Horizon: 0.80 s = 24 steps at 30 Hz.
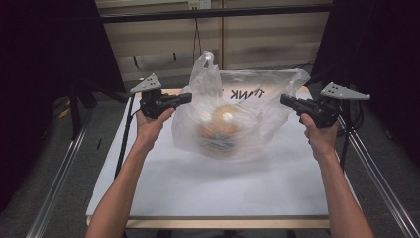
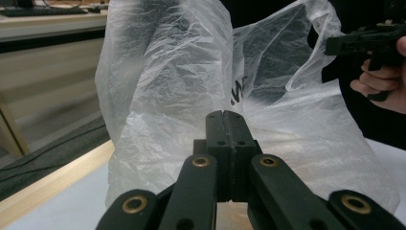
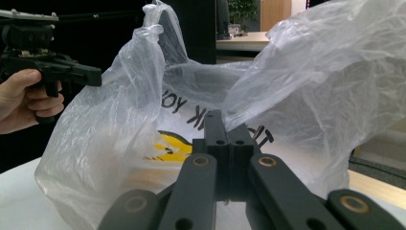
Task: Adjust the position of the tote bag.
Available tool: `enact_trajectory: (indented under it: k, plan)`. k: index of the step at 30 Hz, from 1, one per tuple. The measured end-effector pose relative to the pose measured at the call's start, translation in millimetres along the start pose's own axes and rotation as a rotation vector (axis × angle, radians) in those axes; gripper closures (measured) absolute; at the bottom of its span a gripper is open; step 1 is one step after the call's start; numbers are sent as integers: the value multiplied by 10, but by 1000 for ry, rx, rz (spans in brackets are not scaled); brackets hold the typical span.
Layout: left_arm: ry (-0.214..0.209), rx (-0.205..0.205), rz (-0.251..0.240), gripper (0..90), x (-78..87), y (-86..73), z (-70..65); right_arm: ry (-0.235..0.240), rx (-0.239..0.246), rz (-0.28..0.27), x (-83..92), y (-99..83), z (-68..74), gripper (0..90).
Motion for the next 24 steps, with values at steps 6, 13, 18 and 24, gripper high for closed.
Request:
enact_trajectory:
  k: [6,13,18,24]
  plan:
    - [26,10,-30,900,154,-6,73,-1,7,-24,56,97,29,900]
    - [42,-13,-62,900,348,81,45,13,22,-45,87,221,87,900]
    - [67,-28,-76,900,495,119,42,14,40,-51,82,342,130,900]
    - [97,-18,-89,900,687,72,127,8,65,-62,79,532,161,900]
Point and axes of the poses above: each handheld gripper's, and its own axes: x roughly backward along the jaws, y roughly out of its top, z roughly to its left, the point moved 8 cm from there along -x, roughly forward along the jaws, and after that the axes turned 5 degrees about -z, right-handed, at the moved point
